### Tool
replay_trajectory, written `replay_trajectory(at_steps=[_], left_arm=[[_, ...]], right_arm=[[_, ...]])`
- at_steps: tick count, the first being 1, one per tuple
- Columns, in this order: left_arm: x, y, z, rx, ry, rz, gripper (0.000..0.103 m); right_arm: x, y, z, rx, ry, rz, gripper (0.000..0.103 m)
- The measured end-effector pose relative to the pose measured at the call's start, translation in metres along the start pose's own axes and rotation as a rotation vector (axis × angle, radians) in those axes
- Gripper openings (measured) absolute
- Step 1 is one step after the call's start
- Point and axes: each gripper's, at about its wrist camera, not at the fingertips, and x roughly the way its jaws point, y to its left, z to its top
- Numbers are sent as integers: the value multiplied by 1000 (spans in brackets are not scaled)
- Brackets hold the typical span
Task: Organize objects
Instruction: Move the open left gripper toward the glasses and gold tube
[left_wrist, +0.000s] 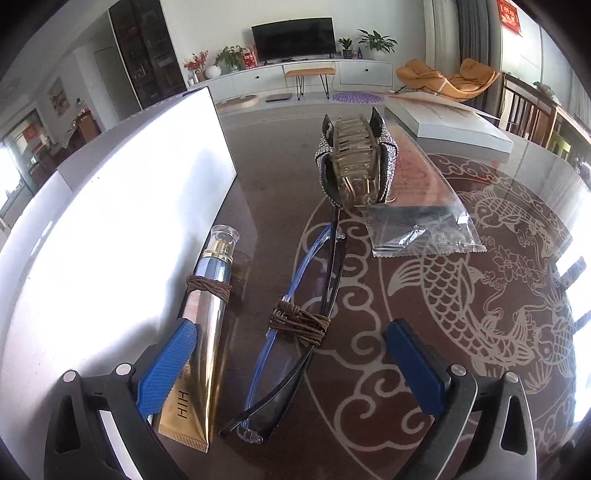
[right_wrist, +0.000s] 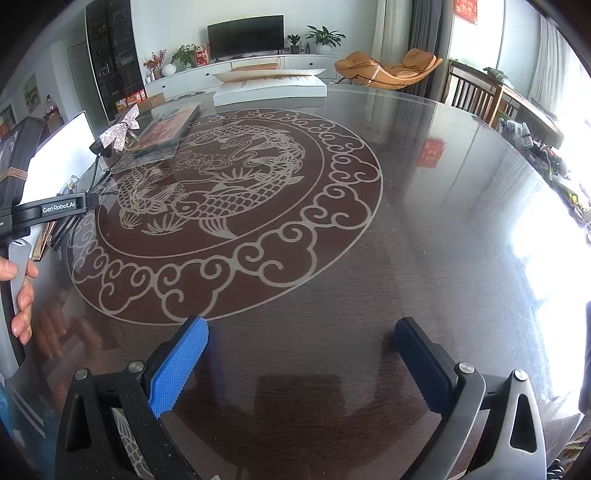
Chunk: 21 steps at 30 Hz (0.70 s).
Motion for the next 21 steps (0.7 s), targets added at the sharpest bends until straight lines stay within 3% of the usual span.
replay_trajectory(at_steps=[3, 4, 5, 11, 15, 18, 21], left_arm=[[-1, -2, 0, 14, 25, -32, 103], [-3, -7, -2, 32, 33, -72, 103], [-1, -10, -6, 21, 72, -174, 103], [-28, -54, -31, 98, 37, -236, 103], [-51, -80, -44, 141, 42, -337, 103], [-69, -89, -52, 187, 19, -316, 103], [-82, -88, -50, 239, -22, -227, 103]], right_arm=[[0, 1, 0, 0, 0, 0, 101], [0, 0, 0, 0, 0, 0, 101], [0, 0, 0, 0, 0, 0, 101], [0, 0, 0, 0, 0, 0, 101], [0, 0, 0, 0, 0, 0, 101], [0, 0, 0, 1, 0, 0, 101], [1, 0, 0, 0, 0, 0, 101]])
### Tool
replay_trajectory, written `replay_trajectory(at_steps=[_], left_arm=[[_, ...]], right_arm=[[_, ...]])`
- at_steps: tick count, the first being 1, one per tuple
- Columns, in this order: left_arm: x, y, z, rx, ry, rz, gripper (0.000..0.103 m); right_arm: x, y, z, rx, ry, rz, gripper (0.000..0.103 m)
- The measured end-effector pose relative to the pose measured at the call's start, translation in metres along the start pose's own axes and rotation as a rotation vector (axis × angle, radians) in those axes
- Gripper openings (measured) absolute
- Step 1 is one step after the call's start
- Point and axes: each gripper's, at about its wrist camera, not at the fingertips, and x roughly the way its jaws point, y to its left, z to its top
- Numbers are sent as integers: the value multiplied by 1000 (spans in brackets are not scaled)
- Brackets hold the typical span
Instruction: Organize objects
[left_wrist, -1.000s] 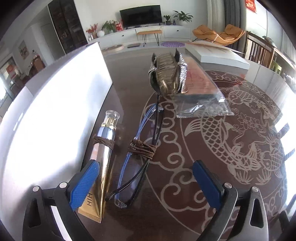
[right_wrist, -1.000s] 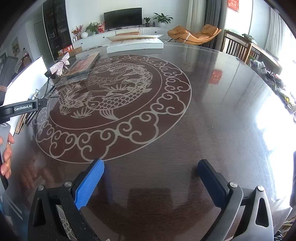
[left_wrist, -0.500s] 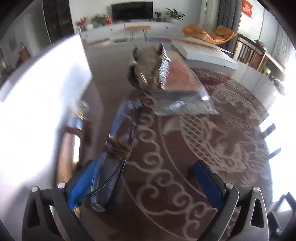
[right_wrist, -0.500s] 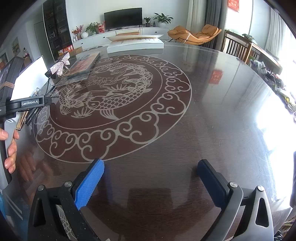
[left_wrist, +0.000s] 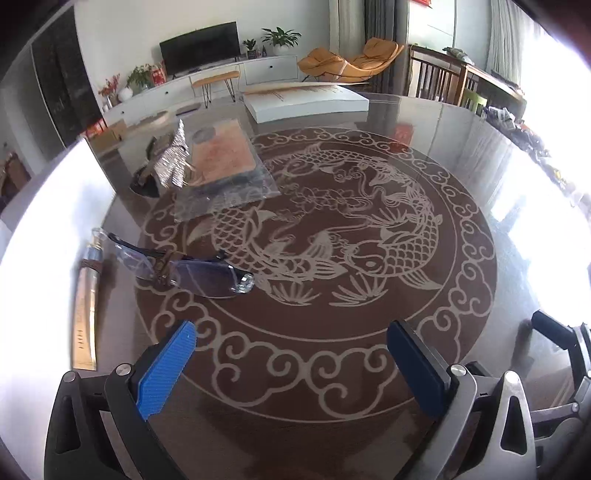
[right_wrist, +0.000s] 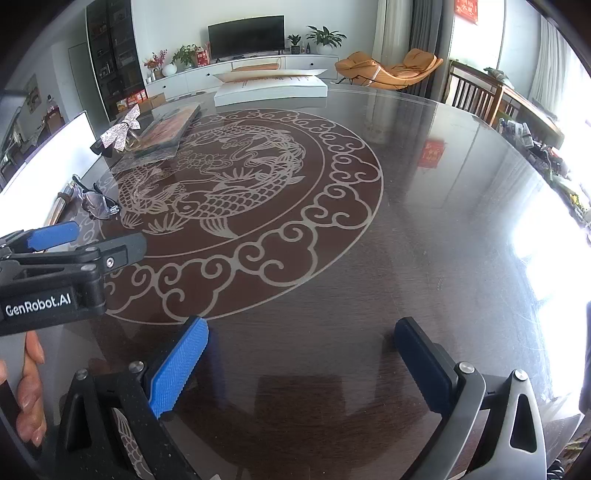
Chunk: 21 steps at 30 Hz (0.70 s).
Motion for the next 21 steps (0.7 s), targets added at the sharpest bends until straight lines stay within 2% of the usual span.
replay_trajectory(at_steps=[3, 9, 13, 15, 18, 21], left_arm=[[-9, 20, 9, 4, -50, 128, 103], [16, 93, 36, -123, -9, 217, 103], [32, 119, 36, -191, 0, 250, 103], [41, 118, 36, -186, 8, 258, 103], [58, 125, 33, -249, 43, 226, 103], [60, 126, 32, -264, 16, 247, 103]], right_arm=[[0, 1, 0, -3, 0, 2, 101], [0, 3, 0, -5, 0, 3, 101], [0, 3, 0, -5, 0, 4, 101], [0, 3, 0, -5, 0, 4, 101], [0, 3, 0, -7, 0, 6, 101], [1, 5, 1, -12, -1, 11, 101]])
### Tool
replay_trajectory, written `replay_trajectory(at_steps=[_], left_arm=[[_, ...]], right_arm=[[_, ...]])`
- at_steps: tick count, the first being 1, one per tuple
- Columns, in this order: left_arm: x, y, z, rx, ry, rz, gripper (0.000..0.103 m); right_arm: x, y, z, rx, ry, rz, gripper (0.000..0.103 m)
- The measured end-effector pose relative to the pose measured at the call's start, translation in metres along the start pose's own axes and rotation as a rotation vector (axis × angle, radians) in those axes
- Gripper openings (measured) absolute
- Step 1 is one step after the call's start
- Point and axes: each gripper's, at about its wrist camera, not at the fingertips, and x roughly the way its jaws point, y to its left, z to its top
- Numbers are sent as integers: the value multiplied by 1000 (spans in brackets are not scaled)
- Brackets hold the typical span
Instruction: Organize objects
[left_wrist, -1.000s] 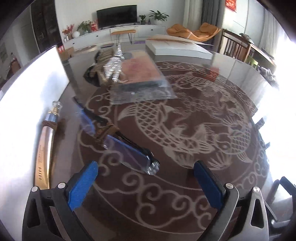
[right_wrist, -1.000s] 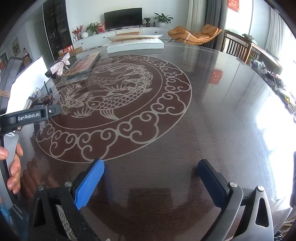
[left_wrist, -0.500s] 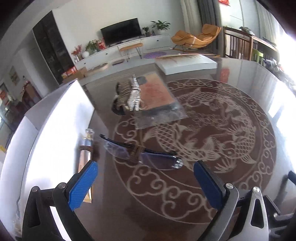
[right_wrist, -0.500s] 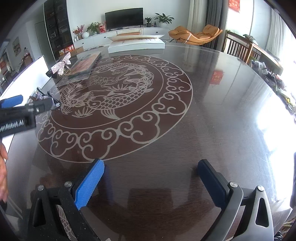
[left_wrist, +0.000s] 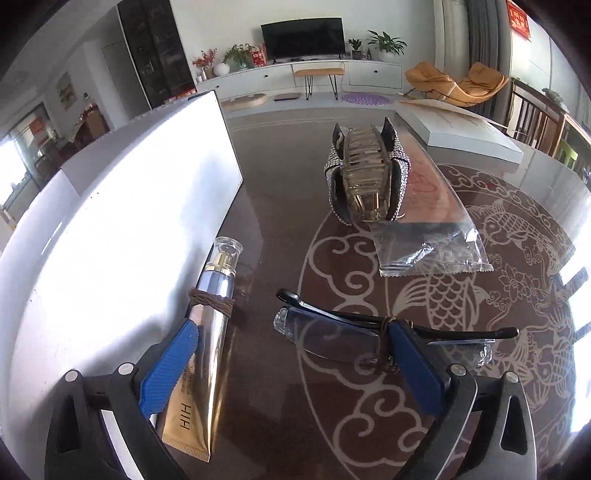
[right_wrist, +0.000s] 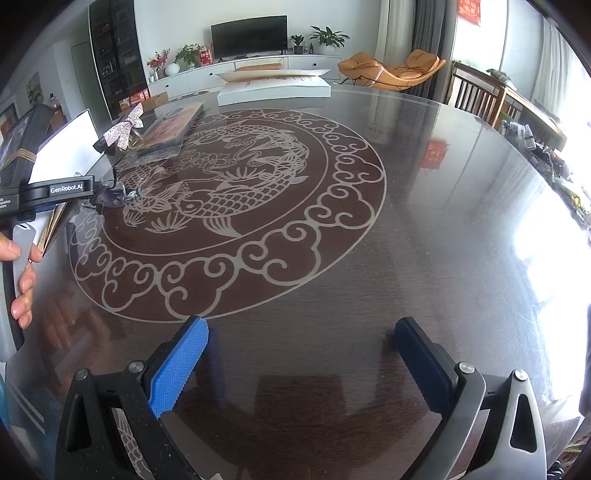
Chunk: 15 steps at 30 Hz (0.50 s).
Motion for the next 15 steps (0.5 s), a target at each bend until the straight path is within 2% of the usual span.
replay_trajectory(at_steps=[11, 14, 15], left_arm=[[6, -2, 7, -30, 22, -28, 103], [-1, -4, -1, 1, 22, -88, 103], [-1, -7, -5, 7, 44, -156, 103]], right_arm=[[1, -1, 0, 4, -4, 9, 101], [1, -1, 0, 6, -5, 11, 101], [1, -1, 0, 6, -5, 11, 101]])
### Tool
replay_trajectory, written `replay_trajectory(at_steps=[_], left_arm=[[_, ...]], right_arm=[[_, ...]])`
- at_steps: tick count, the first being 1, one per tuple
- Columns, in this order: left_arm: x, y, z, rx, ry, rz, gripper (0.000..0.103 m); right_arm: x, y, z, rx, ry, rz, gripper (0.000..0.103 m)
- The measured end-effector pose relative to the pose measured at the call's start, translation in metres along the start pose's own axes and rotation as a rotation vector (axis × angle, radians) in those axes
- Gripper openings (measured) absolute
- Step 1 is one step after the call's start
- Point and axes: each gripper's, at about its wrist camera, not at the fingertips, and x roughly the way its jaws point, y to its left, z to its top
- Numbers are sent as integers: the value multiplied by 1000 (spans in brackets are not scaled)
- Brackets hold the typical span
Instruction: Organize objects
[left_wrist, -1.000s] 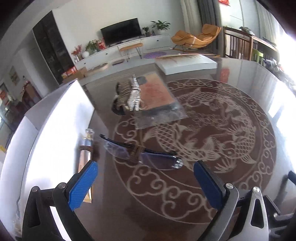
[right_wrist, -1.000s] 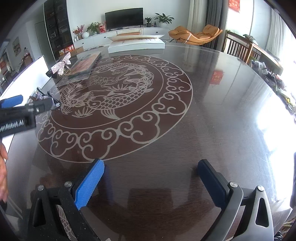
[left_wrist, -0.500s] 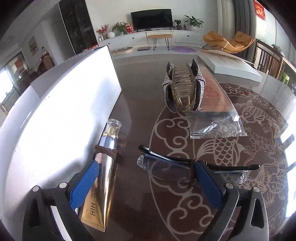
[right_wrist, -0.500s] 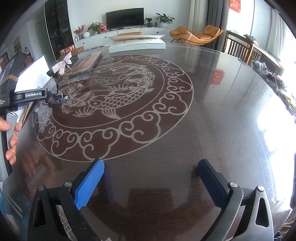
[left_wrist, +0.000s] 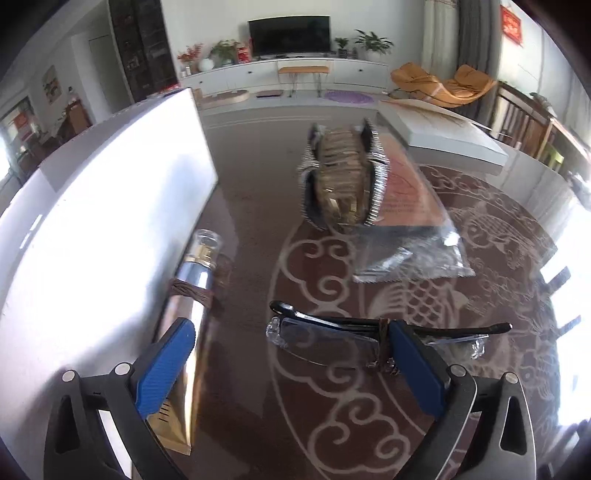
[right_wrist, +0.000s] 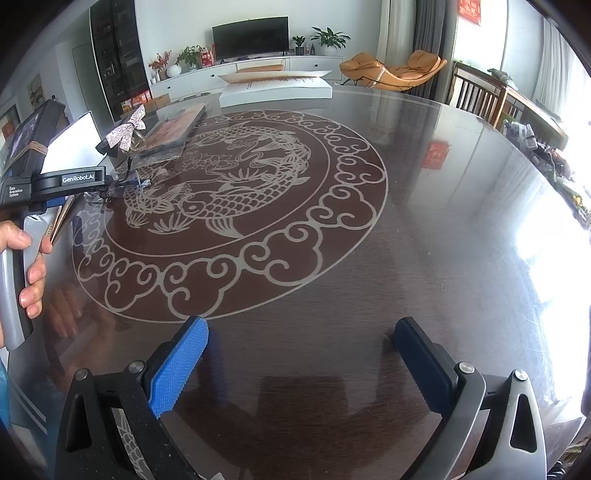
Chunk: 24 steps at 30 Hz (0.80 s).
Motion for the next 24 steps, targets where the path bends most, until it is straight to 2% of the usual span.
replay_trajectory(at_steps=[1, 4, 8, 11, 14, 21, 24], left_arm=[[1, -1, -5, -21, 15, -63, 103], [-7, -18, -16, 10, -9, -70, 103], [-17, -47, -26, 83, 5, -136, 103], [-28, -56, -31, 87, 13, -190, 103], [-43, -55, -33, 97, -5, -194, 103], [-74, -45, -43, 183, -62, -135, 103], [-82, -41, -56, 187, -58, -148, 103]], right_arm=[[0, 1, 0, 0, 0, 0, 101], [0, 0, 0, -2, 0, -2, 101], [0, 0, 0, -4, 1, -4, 101], [-1, 0, -1, -6, 3, -6, 101], [-1, 0, -1, -6, 2, -6, 101], [-1, 0, -1, -5, 2, -6, 101], [0, -1, -1, -5, 2, -6, 101]])
